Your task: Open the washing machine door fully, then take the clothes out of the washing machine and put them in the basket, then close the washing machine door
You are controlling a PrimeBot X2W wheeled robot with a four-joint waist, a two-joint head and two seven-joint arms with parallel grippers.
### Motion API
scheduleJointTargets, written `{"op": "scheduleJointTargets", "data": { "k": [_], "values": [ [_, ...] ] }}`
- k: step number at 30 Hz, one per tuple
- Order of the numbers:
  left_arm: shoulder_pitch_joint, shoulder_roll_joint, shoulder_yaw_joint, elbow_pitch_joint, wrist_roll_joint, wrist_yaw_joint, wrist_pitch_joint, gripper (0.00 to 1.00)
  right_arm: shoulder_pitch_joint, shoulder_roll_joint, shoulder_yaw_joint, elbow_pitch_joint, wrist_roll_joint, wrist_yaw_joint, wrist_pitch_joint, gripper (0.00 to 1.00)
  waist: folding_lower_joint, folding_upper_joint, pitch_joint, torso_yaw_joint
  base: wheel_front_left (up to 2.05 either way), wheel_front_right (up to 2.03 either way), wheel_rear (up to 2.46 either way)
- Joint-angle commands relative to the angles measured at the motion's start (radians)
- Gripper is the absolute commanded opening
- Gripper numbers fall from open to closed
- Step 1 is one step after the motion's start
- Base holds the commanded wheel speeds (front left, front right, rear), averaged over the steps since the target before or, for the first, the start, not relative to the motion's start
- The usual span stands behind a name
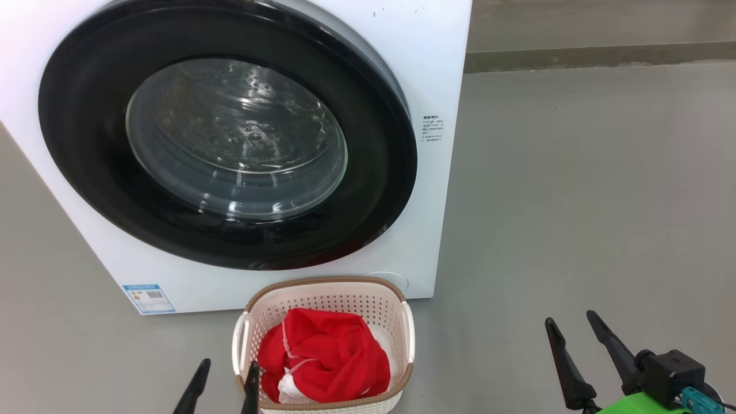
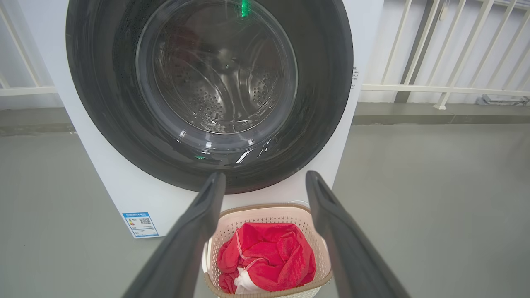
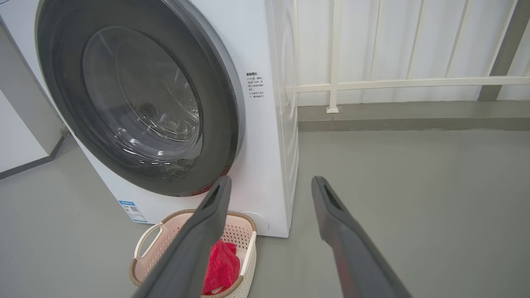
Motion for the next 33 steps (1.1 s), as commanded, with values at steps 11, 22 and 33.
{"op": "scheduleJointTargets", "data": {
  "k": [11, 22, 33],
  "values": [
    [-0.030, 0.020, 0.024, -0.027, -0.002, 0.013, -0.005, 1.00, -0.015, -0.011, 0.026, -0.029, -0.008, -0.001, 0.007, 1.00, 0.0000, 0.0000, -0.001, -0.004, 0.00, 0.00, 0.00],
    [-0.034, 0.021, 0.016, -0.023, -0.006, 0.018, -0.007, 1.00, -0.012, -0.011, 0.026, -0.029, -0.005, -0.001, 0.010, 1.00, 0.0000, 0.0000, -0.002, -0.001, 0.00, 0.00, 0.00],
    [0.003, -0.018, -0.028, 0.064, -0.015, 0.008, 0.001, 0.00, 0.016, 0.012, 0.008, 0.068, 0.010, 0.000, 0.016, 0.00, 0.0000, 0.0000, 0.000, 0.001, 0.00, 0.00, 0.00]
  ]
}}
